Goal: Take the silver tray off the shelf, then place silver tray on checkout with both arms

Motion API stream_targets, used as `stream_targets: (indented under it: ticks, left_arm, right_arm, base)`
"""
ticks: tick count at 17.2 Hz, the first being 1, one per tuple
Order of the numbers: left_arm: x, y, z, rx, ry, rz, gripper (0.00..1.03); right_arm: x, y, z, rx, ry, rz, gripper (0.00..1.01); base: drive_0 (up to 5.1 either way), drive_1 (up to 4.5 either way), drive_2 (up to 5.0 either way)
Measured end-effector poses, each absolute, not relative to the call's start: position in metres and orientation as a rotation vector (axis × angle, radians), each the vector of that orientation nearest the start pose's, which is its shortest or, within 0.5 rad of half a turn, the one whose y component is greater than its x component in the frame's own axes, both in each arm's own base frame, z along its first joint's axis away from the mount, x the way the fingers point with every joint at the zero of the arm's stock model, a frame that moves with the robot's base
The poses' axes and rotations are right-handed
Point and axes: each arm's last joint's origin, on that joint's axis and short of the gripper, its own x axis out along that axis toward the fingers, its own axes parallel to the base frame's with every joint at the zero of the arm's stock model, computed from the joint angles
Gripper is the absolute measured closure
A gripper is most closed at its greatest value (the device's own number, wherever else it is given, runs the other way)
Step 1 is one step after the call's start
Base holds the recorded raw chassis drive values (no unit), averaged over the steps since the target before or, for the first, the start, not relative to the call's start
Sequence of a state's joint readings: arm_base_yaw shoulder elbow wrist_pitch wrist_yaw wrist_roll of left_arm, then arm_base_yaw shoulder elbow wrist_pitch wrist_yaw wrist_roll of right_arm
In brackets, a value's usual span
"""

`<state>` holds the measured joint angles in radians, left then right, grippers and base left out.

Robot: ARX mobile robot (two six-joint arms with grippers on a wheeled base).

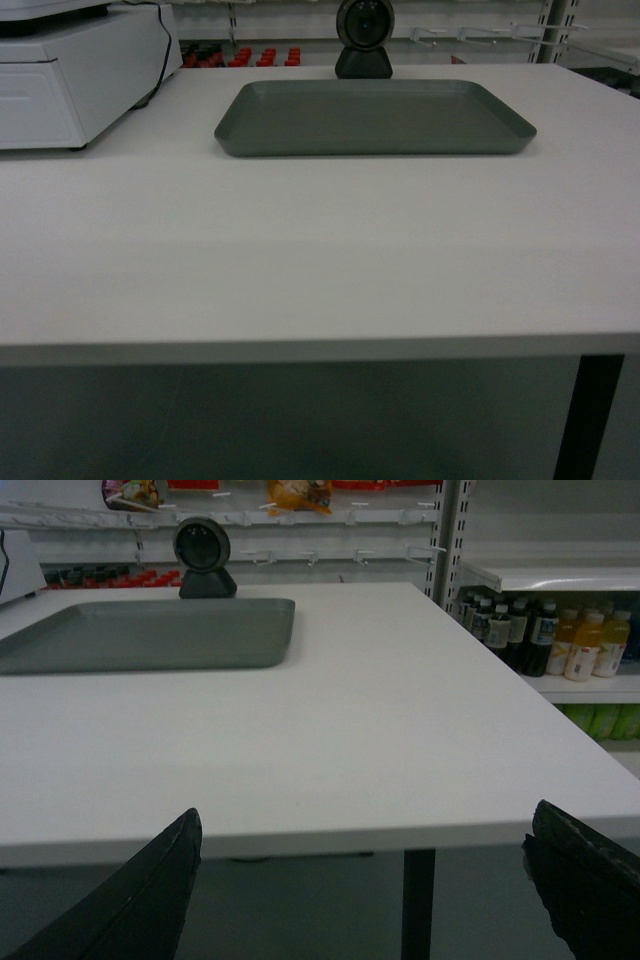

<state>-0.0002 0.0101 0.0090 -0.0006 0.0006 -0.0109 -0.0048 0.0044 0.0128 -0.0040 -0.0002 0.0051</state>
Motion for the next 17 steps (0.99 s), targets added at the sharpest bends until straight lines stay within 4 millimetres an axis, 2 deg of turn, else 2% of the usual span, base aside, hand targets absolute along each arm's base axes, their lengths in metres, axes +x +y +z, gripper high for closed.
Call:
stream_targets:
  ticks: [14, 17]
  left_arm:
    - [0.0978, 0.0, 0.1655, -0.011, 0.004, 0.0, 0.05]
    - [0.0978, 0.0, 0.1655, -0.011, 0.004, 0.0, 0.05]
  right_arm:
    - [0.0972, -0.0005, 0.1672, 0.005, -0.005, -0.005, 0.03]
    - [0.0972, -0.0005, 0.1672, 0.004, -0.005, -0.005, 0.03]
  base:
    - [0.0, -4.06, 4.0]
    - [0.0, 0.0, 0.0]
